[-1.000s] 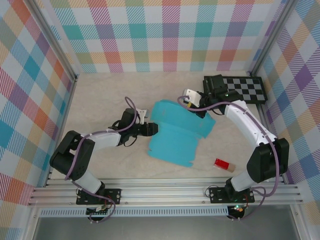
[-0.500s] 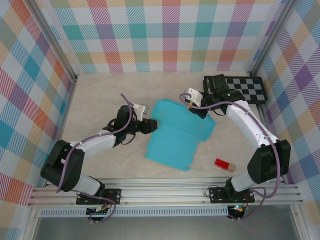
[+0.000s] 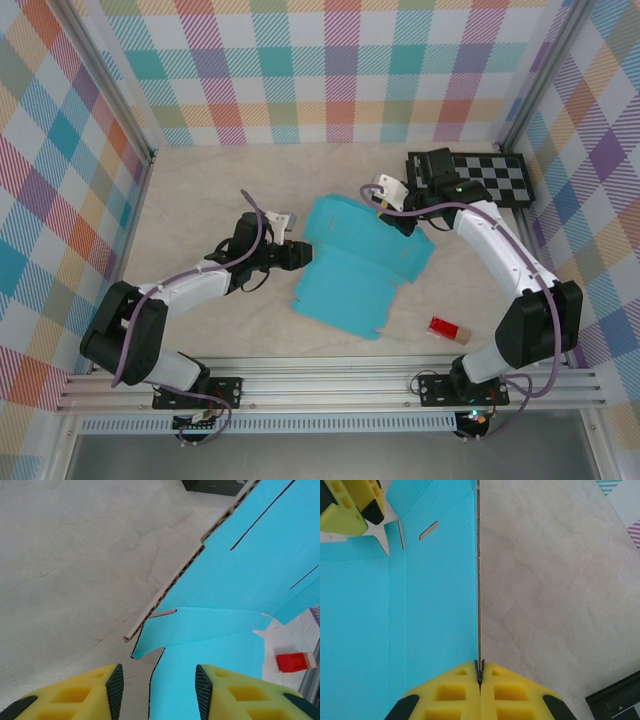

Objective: Fold the paper box

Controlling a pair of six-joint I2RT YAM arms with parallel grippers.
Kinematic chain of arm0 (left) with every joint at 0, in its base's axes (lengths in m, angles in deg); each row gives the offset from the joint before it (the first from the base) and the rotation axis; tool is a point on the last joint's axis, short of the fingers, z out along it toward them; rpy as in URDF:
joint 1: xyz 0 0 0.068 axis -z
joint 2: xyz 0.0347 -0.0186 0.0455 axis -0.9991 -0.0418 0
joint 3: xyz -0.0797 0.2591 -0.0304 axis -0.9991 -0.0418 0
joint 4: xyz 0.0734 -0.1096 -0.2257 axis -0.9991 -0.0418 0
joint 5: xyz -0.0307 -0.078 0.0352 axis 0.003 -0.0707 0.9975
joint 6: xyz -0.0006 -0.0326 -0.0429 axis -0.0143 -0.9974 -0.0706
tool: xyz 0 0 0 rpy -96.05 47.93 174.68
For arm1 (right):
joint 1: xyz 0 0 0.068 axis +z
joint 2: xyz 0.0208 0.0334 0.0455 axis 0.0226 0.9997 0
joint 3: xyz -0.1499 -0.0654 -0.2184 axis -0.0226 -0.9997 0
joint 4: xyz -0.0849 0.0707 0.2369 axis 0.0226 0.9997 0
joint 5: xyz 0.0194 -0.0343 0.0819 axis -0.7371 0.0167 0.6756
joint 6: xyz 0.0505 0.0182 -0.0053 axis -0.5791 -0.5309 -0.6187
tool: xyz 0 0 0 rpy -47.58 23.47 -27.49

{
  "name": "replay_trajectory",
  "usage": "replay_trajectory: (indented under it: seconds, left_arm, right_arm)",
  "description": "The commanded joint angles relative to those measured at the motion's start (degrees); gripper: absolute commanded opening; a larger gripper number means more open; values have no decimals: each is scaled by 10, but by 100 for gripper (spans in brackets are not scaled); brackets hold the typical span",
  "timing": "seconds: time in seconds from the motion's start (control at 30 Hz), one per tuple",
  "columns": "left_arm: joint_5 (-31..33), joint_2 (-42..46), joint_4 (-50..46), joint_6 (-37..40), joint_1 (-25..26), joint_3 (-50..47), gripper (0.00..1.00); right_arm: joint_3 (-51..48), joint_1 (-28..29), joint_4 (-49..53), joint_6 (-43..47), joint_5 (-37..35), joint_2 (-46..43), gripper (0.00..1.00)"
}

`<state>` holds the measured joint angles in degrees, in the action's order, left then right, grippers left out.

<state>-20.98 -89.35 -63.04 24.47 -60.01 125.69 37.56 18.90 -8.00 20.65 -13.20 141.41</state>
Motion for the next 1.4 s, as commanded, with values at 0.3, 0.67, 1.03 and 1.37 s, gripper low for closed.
replay_trajectory:
  seconds: [0.3, 0.67, 1.03, 1.37]
  left_arm:
    - [-44, -37, 81, -33, -7, 10, 42]
    - [17, -21, 36, -18, 5, 32, 27]
    - [181, 30, 3, -29, 95, 33, 24]
    - [278, 15, -65, 27, 164, 95, 25]
  right_arm:
    - [3, -3, -1, -10, 21, -35, 0]
    - [3, -3, -2, -18, 24, -33, 0]
    - [86, 33, 59, -120, -42, 18, 0]
    - [90, 64, 64, -172, -68, 36, 0]
